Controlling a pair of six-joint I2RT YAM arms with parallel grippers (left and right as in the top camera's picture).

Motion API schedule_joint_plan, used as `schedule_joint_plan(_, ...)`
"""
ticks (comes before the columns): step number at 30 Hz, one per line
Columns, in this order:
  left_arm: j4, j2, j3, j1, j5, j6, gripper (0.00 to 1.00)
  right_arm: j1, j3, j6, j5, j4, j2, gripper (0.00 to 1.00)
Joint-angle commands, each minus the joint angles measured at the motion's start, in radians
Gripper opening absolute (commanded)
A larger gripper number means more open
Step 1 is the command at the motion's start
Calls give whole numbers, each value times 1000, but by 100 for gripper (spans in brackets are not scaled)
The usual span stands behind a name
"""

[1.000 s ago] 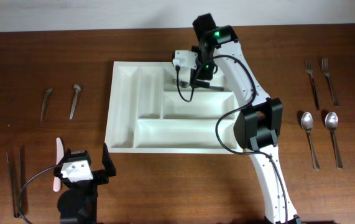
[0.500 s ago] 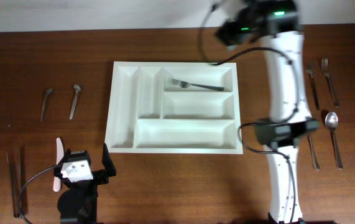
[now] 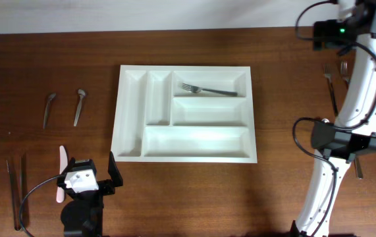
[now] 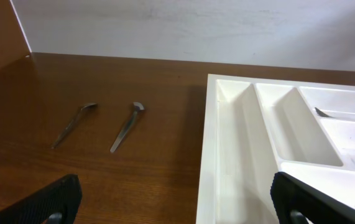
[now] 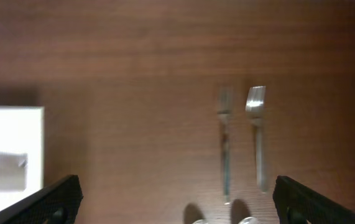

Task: Pack container
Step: 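Move the right gripper back over the remaining silver forks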

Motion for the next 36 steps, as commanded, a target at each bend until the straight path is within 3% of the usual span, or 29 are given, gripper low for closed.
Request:
schedule_joint_plan(1, 2, -8, -5, -3, 10, 11, 99, -66, -53, -26, 27, -24, 51, 99)
schedule_joint_plan(9, 2, -8, -5, -3, 10, 12, 99, -126, -222, -38, -66, 9, 63, 99)
schedule_joint_plan(25, 2, -8, -5, -3, 10, 12, 99, -142, -526, -150, -36, 285, 81, 99)
schedule_joint_plan(36, 2, -8, -5, -3, 10, 11, 99, -208, -573, -173, -35, 311, 87, 99)
